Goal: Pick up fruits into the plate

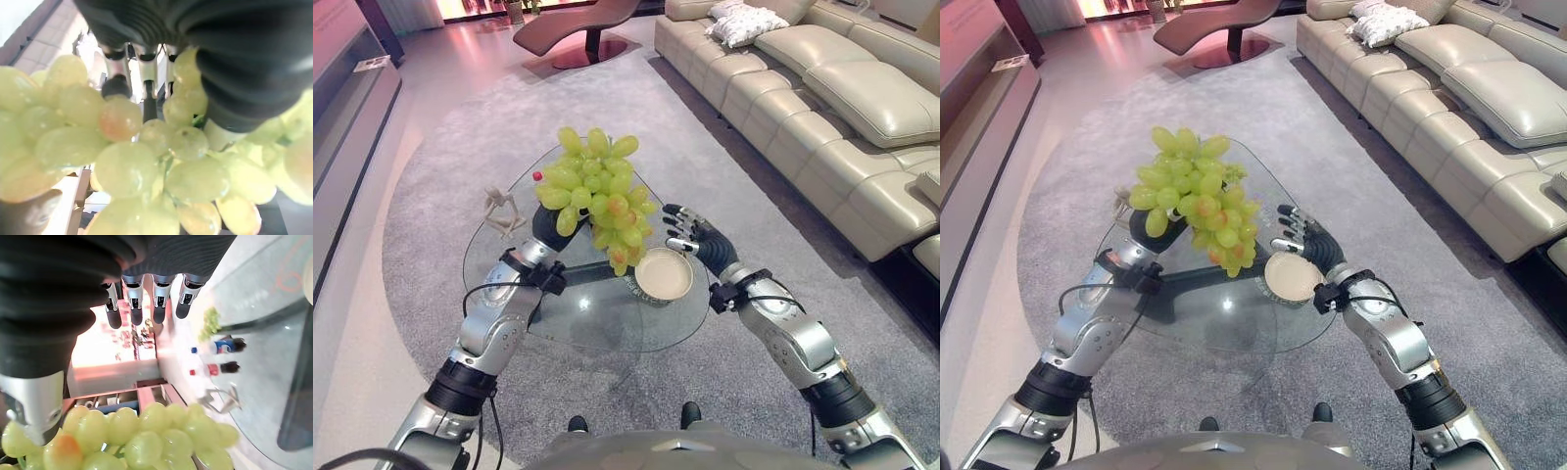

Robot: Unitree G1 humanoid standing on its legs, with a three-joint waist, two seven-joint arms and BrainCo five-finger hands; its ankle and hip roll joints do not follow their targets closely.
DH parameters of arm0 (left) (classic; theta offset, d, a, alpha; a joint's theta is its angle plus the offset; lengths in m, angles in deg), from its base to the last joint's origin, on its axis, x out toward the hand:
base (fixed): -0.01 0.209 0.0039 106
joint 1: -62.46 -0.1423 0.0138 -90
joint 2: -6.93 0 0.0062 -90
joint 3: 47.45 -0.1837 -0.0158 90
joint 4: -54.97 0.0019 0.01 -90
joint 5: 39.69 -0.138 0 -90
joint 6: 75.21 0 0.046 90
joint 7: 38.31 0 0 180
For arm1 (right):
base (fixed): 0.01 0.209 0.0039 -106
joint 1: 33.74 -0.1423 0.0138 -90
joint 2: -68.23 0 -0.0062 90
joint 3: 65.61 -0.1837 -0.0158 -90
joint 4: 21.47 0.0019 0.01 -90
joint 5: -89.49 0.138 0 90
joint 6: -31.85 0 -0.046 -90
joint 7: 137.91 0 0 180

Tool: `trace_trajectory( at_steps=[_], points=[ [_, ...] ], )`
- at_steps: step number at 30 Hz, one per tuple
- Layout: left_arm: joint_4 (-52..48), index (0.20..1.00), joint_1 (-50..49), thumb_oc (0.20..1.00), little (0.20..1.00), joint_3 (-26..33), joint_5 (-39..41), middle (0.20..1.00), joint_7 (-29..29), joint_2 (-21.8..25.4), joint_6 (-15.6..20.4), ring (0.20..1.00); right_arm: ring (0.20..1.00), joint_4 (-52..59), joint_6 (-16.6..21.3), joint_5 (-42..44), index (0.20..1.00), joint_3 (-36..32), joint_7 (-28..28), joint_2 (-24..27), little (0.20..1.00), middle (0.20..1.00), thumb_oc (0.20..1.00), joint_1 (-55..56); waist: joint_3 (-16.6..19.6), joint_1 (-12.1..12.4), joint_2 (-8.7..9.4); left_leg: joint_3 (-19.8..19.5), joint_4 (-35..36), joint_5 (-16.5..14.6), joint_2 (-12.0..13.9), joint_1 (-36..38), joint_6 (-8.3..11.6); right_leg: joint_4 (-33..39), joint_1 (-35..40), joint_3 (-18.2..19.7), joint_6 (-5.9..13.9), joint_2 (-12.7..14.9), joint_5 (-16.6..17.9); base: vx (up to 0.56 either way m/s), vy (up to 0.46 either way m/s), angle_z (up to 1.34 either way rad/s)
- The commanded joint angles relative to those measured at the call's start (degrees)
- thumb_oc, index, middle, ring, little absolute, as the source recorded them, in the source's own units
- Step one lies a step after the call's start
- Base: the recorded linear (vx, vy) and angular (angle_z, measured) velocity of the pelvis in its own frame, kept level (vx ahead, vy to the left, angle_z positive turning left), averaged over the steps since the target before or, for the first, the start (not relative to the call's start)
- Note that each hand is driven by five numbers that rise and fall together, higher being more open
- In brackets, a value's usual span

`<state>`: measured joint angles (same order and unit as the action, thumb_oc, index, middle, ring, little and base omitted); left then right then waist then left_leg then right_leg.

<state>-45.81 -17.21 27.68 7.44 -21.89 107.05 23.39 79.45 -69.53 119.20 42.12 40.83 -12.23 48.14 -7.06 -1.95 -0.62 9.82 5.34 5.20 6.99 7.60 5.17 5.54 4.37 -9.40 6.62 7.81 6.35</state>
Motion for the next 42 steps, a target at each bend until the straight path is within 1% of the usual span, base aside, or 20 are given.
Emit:
trace_trajectory(
  at_steps=[1,3,4,5,7,9,12,16,22,29,33,38,40,41,42],
  points=[
    [-1.54,0.200,3.54,0.200,0.200,3.31,-0.49,0.200,-0.11,0.01,2.53,0.200,1.000,5.74,2.12,1.19,1.000,-1.09,-0.20,-2.00,1.000,1.000,1.000,-5.28,0.28,-0.39,0.39,0.19,-1.84,-8.31,-0.30,1.42,-0.48,-3.99,3.86,-1.56,1.08,1.94,-8.12,0.00,0.000,0.00],
    [-1.42,0.200,3.65,0.200,0.200,3.16,-0.51,0.200,0.11,0.05,2.67,0.200,1.000,5.73,1.42,2.16,1.000,-0.53,-0.87,-2.03,1.000,1.000,1.000,-5.49,0.27,-0.33,0.39,0.17,-1.82,-8.27,-0.30,1.34,-0.46,-4.03,3.79,-1.61,1.05,1.94,-8.15,0.00,0.000,0.00],
    [-1.41,0.200,3.83,0.200,0.200,2.93,-0.82,0.200,0.09,-0.13,2.67,0.200,1.000,5.58,0.20,3.68,1.000,0.04,-1.97,-2.10,1.000,1.000,1.000,-5.66,0.27,-0.26,0.45,0.13,-1.81,-8.23,-0.29,1.31,-0.44,-4.05,3.78,-1.64,1.00,1.89,-8.17,0.00,0.000,0.00],
    [-1.24,0.200,4.12,0.200,0.200,2.64,-0.79,0.200,0.09,-0.11,2.72,0.200,1.000,5.37,-1.10,5.17,1.000,0.70,-2.97,-2.19,1.000,1.000,1.000,-6.02,0.26,-0.21,0.49,0.13,-1.83,-8.20,-0.27,1.30,-0.40,-4.12,3.78,-1.69,0.98,1.88,-8.20,0.00,0.000,0.00],
    [-0.70,0.200,4.73,0.200,0.200,1.89,-1.11,0.200,0.28,-0.27,2.63,0.200,1.000,4.79,-6.28,11.67,1.000,2.49,-5.94,-2.49,1.000,1.000,1.000,-6.37,0.27,-0.11,0.70,-0.01,-1.91,-8.22,-0.20,1.34,-0.33,-4.32,3.86,-1.80,0.87,1.84,-8.41,0.00,0.000,0.00],
    [-0.09,0.200,5.79,0.200,0.200,0.72,-1.55,0.200,-0.09,-0.02,2.62,0.200,1.000,4.06,-9.02,15.15,1.000,4.68,-8.24,-2.74,1.000,1.000,1.000,-6.77,0.27,0.04,0.89,0.05,-2.16,-8.18,-0.04,1.31,-0.24,-4.64,3.93,-2.14,0.84,1.94,-8.56,0.00,0.000,0.00],
    [1.41,0.200,7.87,0.200,0.200,-1.38,-1.55,0.200,0.23,0.60,2.96,0.200,1.000,3.21,-11.90,20.07,1.000,7.65,-10.00,-2.50,1.000,1.000,1.000,-8.18,0.44,0.29,1.33,0.17,-2.31,-8.13,0.29,1.50,-0.04,-4.82,4.18,-2.61,0.84,2.03,-8.64,0.00,-0.040,0.01],
    [2.71,0.200,9.96,0.200,0.200,-3.45,-2.38,0.200,0.15,0.58,3.17,0.200,1.000,2.21,-14.17,23.02,1.000,9.84,-10.33,-3.22,1.000,1.000,1.000,-9.68,0.79,0.21,1.49,0.20,-2.25,-8.07,0.47,1.95,0.05,-4.78,4.65,-2.54,0.82,1.94,-8.69,0.03,-0.014,0.02],
    [3.73,0.200,12.04,0.200,0.200,-5.70,-2.70,0.200,0.15,0.07,1.56,0.200,1.000,2.08,-15.48,23.66,1.000,11.49,-9.79,-4.51,1.000,1.000,1.000,-11.30,1.35,-0.16,1.56,0.31,-2.30,-8.20,0.52,2.50,0.00,-4.86,5.02,-2.11,0.87,1.80,-8.81,0.05,-0.005,-0.01],
    [5.22,0.200,12.29,0.200,0.200,-7.85,-2.92,0.200,-0.45,-1.49,-0.54,0.200,1.000,2.24,-14.54,23.69,1.000,12.32,-8.11,-6.10,1.000,1.000,1.000,-12.22,1.50,-0.60,1.69,0.71,-2.49,-8.46,0.35,2.80,-0.29,-4.74,4.95,-1.43,0.86,1.58,-8.64,0.04,-0.003,-0.07],
    [6.20,0.200,10.83,0.200,0.200,-7.67,-3.03,0.200,-0.76,-2.16,-0.40,0.200,1.000,2.51,-12.88,23.33,1.000,11.96,-6.19,-6.44,1.000,1.000,1.000,-11.54,1.46,-0.67,1.72,0.90,-2.66,-8.53,0.25,2.75,-0.44,-4.66,4.86,-1.13,0.81,1.49,-8.59,0.01,0.001,-0.01],
    [6.49,0.200,9.10,0.200,0.200,-6.42,-3.01,0.200,-1.68,-2.77,0.34,0.200,1.000,2.94,-7.97,22.26,1.000,10.18,-3.14,-6.67,1.000,1.000,1.000,-10.60,1.21,-0.64,1.68,0.78,-2.91,-8.65,0.02,2.45,-0.61,-4.69,4.59,-0.90,0.73,1.52,-8.54,0.00,0.000,0.00],
    [6.74,0.200,8.53,0.200,0.200,-6.00,-3.30,0.200,-2.21,-3.19,0.96,0.200,1.000,3.01,-5.10,20.88,1.000,9.29,-1.02,-7.38,1.000,1.000,1.000,-10.21,0.98,-0.64,1.59,0.74,-3.05,-8.72,-0.06,2.32,-0.70,-4.82,4.43,-0.91,0.73,1.58,-8.50,0.00,0.000,0.00],
    [6.81,0.200,8.47,0.200,0.200,-5.96,-3.27,0.200,-2.29,-3.23,1.07,0.200,1.000,3.02,-4.34,20.41,1.000,9.21,-0.64,-7.50,1.000,1.000,1.000,-10.17,0.96,-0.65,1.57,0.74,-3.07,-8.72,-0.06,2.31,-0.71,-4.84,4.41,-0.91,0.73,1.59,-8.50,0.00,0.000,0.00],
    [6.75,0.200,8.09,0.200,0.200,-5.70,-3.30,0.200,-3.17,-3.49,1.53,0.200,1.000,2.87,-1.68,18.82,1.000,8.71,1.04,-8.17,1.000,1.000,1.000,-9.85,0.89,-0.66,1.40,0.72,-3.11,-8.76,-0.13,2.29,-0.74,-4.82,4.40,-0.93,0.72,1.65,-8.48,0.00,0.000,0.00]
  ],
)
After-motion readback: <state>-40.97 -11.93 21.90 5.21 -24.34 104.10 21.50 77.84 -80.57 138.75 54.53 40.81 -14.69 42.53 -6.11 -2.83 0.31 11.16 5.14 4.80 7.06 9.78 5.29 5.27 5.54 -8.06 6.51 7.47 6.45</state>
